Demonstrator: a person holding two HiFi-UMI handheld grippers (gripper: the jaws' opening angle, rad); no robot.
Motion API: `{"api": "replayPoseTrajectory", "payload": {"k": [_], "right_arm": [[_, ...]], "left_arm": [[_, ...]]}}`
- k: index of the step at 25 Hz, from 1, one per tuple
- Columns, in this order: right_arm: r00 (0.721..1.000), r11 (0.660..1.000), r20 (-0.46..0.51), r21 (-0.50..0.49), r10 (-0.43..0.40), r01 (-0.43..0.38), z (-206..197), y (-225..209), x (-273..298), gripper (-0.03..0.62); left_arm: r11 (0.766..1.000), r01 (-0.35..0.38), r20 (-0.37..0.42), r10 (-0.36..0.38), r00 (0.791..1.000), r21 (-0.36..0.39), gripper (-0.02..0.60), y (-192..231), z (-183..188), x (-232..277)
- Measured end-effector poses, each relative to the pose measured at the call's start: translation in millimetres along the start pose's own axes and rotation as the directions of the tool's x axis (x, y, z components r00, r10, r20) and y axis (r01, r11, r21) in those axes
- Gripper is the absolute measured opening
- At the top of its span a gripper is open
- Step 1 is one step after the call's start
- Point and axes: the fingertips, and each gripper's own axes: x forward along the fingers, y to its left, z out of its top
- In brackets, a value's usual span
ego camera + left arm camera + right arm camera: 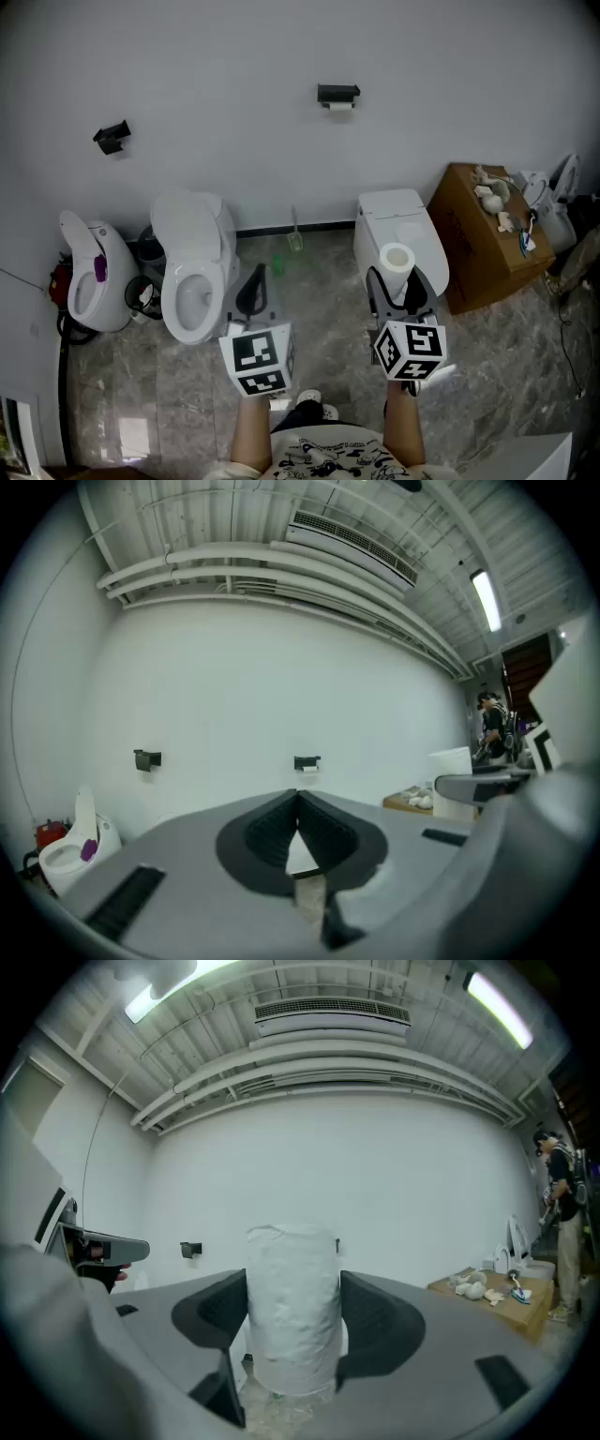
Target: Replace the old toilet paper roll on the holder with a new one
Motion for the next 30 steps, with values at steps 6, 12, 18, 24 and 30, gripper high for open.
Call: {"api": "replayPoseTrajectory", "payload": {"k": [6,12,18,24,30], "right_arm": [[1.0,1.0,-0.002,0.002,0.004,-0.004,-2.3,0.9,4.0,0.311],[1.0,1.0,-0.001,0.002,0.005,-0.005,-2.5,-0.3,5.0,0.311],[1.0,1.0,0.002,0.01,-0.005,0.005,-4.2,1.0,8.1,0.311],[1.0,1.0,-0.001,0.012,-0.017,0.017,-2.4,4.0,20.6,0.311],[1.0,0.999,-0.003,0.018,-0.028,0.029,-7.3,8.0,35.1,0.311]], "left_arm": [[1.0,0.001,0.014,-0.001,1.0,0.006,0.003,1.5,2.3,3.6],[1.0,-0.001,0.006,0.0,1.0,0.007,0.003,1.5,-0.6,4.9],[1.0,-0.004,0.024,0.004,1.0,0.014,0.003,8.9,1.2,7.2],[1.0,-0.007,0.059,0.006,0.998,0.005,0.073,20.5,10.2,16.7],[0.998,0.057,0.026,-0.056,0.998,-0.041,0.251,26.2,3.8,33.3]]}}
